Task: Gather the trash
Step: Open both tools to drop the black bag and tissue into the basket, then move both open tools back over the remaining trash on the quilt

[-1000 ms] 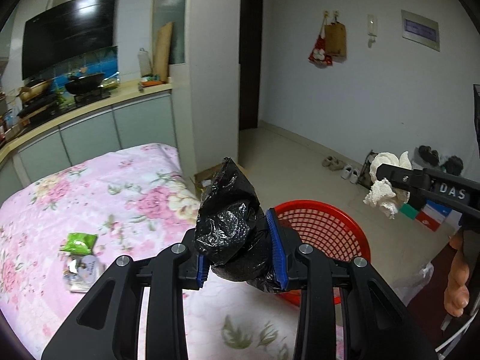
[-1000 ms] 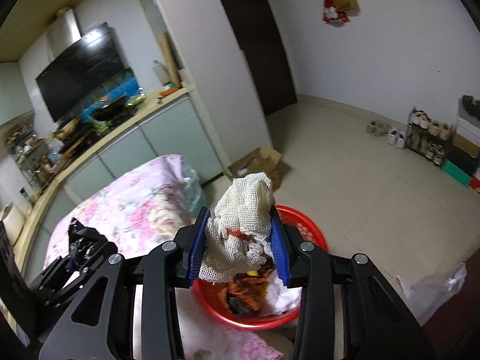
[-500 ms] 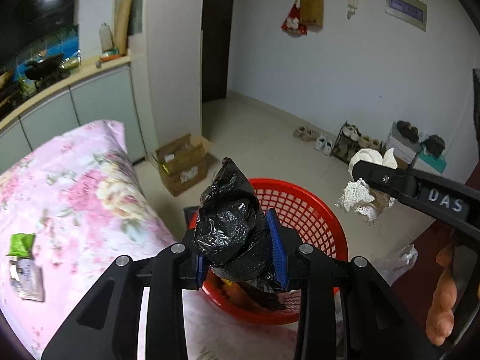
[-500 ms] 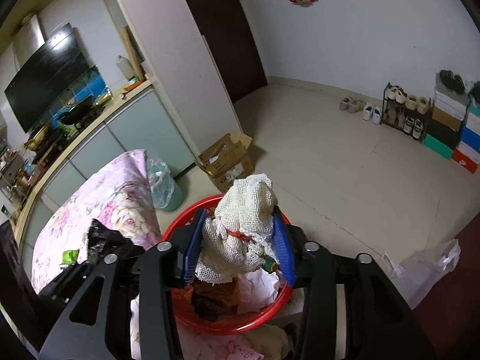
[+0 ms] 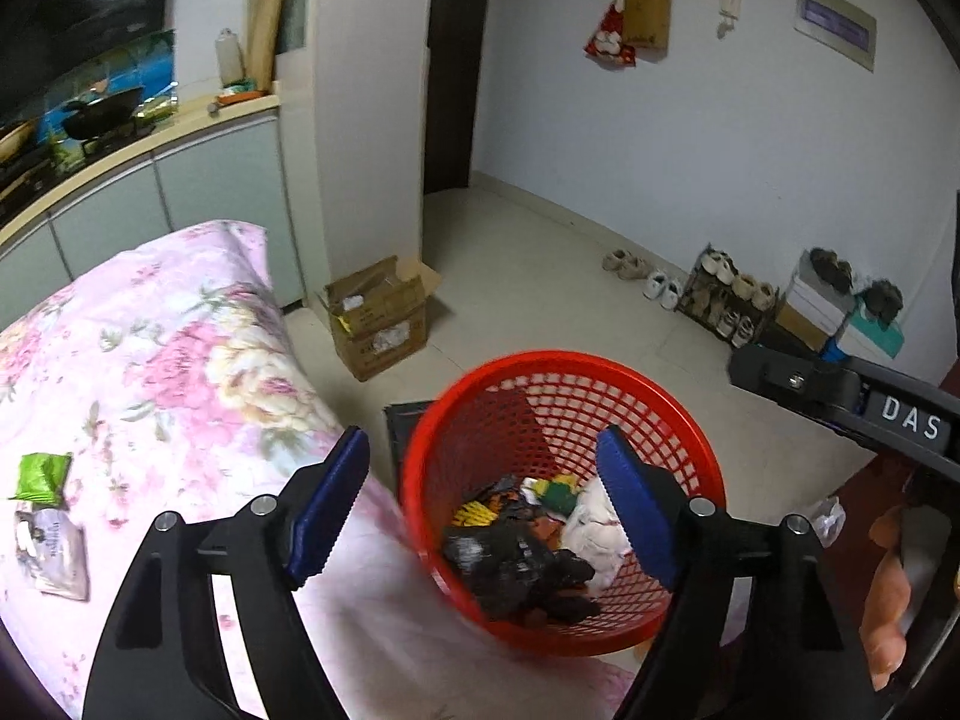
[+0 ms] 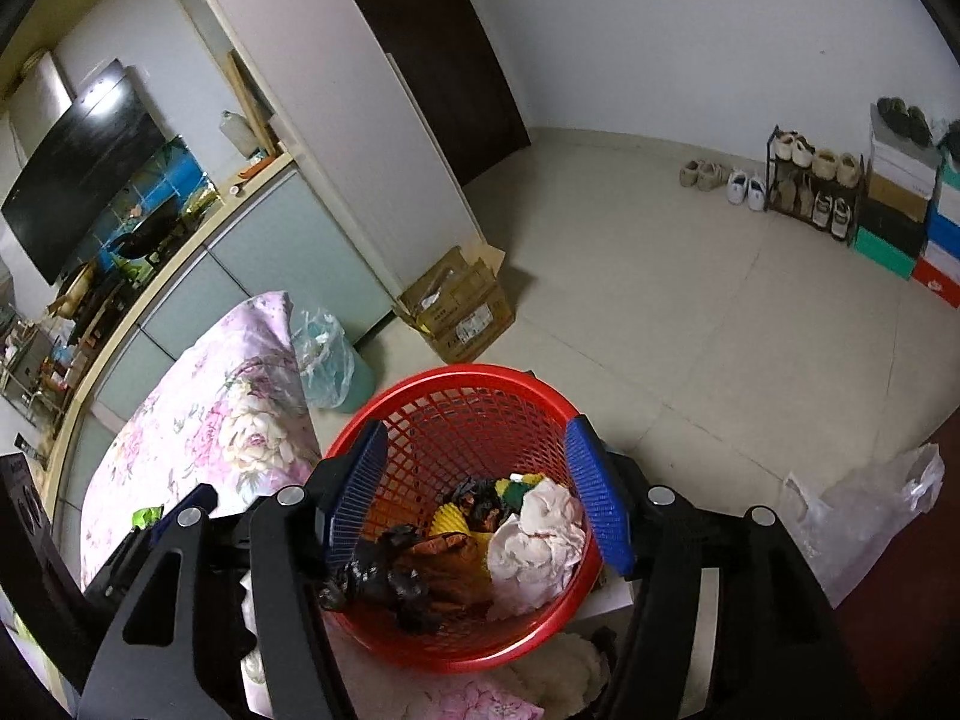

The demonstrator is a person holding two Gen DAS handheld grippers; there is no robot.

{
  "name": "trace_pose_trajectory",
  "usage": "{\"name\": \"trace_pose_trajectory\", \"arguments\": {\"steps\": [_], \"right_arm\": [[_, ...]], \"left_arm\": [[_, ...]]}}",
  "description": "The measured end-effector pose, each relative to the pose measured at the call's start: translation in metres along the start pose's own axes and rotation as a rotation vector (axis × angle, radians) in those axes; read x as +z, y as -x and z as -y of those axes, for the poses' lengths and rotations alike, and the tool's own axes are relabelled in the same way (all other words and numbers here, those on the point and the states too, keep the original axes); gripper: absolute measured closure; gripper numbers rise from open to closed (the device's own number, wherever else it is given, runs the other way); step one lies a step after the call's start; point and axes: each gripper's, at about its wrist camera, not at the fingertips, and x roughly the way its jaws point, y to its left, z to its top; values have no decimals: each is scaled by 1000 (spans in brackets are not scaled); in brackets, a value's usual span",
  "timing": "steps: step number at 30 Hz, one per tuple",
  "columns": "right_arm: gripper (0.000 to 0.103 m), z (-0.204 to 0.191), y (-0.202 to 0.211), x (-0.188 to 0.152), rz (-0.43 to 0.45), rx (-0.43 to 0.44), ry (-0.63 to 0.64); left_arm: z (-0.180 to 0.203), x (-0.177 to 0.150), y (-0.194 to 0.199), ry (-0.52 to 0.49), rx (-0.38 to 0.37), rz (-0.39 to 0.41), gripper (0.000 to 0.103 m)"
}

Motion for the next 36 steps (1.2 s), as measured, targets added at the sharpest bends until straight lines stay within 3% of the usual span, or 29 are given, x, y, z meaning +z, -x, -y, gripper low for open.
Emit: {"name": "trace_pose_trajectory", "arguments": {"steps": [11, 20, 24, 29, 36], "right_arm": [[43, -37, 16, -9, 19, 71, 109], [43, -62, 15, -24, -3, 106, 200], [43, -67, 11, -27, -19, 111, 218], [43, -69, 8, -30, -29, 109, 224], [43, -71, 4, -38, -40, 108, 229]], "left_arm": [[-92, -4, 49, 164, 144, 65, 25], [-200, -33, 77, 360, 378, 65, 21], [-224, -50, 68, 413, 377, 15, 21], [-228, -56, 46, 404, 384, -52, 20], [-230, -65, 33, 380, 397, -86, 24]]}}
